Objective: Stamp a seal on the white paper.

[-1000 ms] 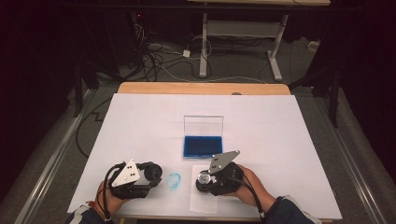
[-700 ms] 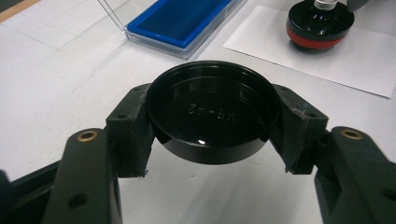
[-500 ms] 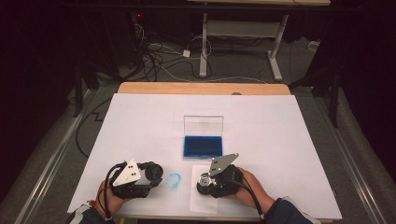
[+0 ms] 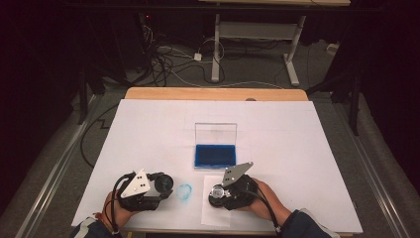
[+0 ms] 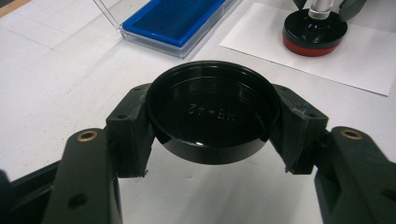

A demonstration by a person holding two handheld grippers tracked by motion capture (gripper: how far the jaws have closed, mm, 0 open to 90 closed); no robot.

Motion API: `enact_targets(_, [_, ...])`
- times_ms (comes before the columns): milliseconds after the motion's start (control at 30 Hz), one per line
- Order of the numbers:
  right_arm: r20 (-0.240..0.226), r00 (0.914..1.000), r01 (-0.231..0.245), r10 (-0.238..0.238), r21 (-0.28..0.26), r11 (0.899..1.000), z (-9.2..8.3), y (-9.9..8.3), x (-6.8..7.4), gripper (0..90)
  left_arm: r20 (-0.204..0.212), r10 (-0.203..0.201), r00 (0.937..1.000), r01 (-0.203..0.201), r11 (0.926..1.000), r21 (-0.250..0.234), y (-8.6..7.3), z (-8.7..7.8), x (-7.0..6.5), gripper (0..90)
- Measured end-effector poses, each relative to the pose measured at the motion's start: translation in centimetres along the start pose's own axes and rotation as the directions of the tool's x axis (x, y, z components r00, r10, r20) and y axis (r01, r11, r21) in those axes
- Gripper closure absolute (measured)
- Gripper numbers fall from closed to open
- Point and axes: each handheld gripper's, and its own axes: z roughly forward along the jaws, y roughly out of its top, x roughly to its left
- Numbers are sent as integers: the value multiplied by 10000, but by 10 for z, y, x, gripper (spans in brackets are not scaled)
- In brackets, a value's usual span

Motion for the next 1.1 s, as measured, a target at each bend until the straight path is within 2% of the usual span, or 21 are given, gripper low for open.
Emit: enact_targets(1100, [1,10000,-41,41,-29,10000,1,-1,0,576,100,30,9999,-31,10000,49,0,1,0,365])
